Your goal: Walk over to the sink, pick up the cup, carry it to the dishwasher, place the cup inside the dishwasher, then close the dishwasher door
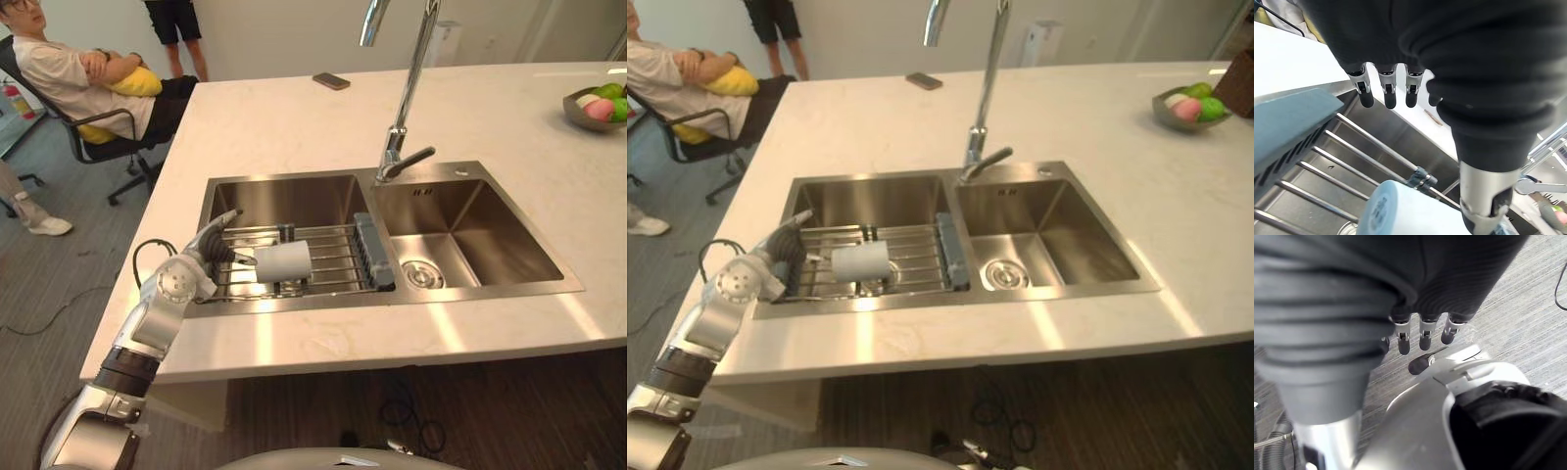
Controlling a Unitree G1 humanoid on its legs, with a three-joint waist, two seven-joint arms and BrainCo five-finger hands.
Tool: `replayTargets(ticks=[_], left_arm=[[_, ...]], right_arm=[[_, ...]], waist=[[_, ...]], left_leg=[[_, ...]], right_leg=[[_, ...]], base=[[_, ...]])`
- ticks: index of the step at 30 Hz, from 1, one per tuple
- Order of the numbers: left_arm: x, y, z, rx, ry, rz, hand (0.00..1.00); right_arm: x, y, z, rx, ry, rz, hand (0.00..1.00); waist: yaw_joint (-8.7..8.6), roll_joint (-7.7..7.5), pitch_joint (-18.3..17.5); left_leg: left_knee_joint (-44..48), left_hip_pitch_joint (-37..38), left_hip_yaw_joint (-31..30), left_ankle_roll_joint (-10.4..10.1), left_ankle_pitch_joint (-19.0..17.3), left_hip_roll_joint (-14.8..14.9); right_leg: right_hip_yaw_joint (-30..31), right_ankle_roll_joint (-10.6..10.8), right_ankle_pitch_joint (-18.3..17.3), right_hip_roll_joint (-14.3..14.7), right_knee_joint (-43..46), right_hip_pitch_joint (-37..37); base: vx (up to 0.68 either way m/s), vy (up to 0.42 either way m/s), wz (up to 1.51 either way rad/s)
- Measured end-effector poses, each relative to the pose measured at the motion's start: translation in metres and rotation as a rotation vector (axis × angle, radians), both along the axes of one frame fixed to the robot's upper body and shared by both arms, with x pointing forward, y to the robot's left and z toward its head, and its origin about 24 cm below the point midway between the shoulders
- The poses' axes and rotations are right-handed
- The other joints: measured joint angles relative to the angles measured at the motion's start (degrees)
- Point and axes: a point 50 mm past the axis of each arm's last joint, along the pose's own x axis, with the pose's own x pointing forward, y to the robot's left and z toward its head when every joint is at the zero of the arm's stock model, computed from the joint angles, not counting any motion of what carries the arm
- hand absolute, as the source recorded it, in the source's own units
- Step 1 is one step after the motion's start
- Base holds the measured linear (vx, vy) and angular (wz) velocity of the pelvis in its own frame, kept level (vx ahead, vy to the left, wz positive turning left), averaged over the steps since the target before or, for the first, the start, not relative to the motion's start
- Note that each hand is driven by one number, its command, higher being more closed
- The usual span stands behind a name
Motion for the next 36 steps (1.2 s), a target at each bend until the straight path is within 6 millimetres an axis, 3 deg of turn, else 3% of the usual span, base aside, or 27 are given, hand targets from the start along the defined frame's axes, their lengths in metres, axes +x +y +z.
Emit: replayTargets(ticks=[3,18,26,36], left_arm=[[0.002,0.006,-0.01,0.028,0.046,0.019,0.0],[0.018,0.01,-0.017,0.095,0.064,0.044,0.0],[0.026,0.001,-0.005,0.107,0.027,0.01,0.0],[0.024,-0.005,-0.008,0.132,0.077,-0.05,0.0]], right_arm=[[0.003,-0.001,0.001,-0.001,-0.011,-0.004,0.0],[0.009,0.0,0.002,-0.01,-0.024,0.0,0.0],[0.01,0.0,0.003,-0.01,-0.029,0.0,0.0],[0.01,-0.001,0.003,-0.01,-0.029,0.002,0.0]], waist=[[-0.38,0.35,0.75],[-2.77,0.86,1.77],[-3.19,0.99,1.91],[-3.2,1.12,1.96]], left_leg=[[-0.02,-0.05,-0.07,0.01,0.07,-0.08],[-1.92,0.81,1.23,-0.14,1.49,-0.18],[-1.91,1.08,2.64,-0.29,1.31,0.0],[-1.84,1.52,3.45,-0.24,1.24,-0.09]], right_leg=[[-0.05,0.05,0.04,-0.1,0.0,-0.04],[1.0,0.12,0.58,0.05,0.0,-0.77],[2.3,0.06,0.98,0.31,0.01,-1.62],[3.03,0.09,1.2,0.28,0.0,-1.52]], base=[[0.0,0.001,0.01],[-0.02,-0.003,-0.04],[0.03,0.005,-0.09],[-0.01,0.001,-0.03]])
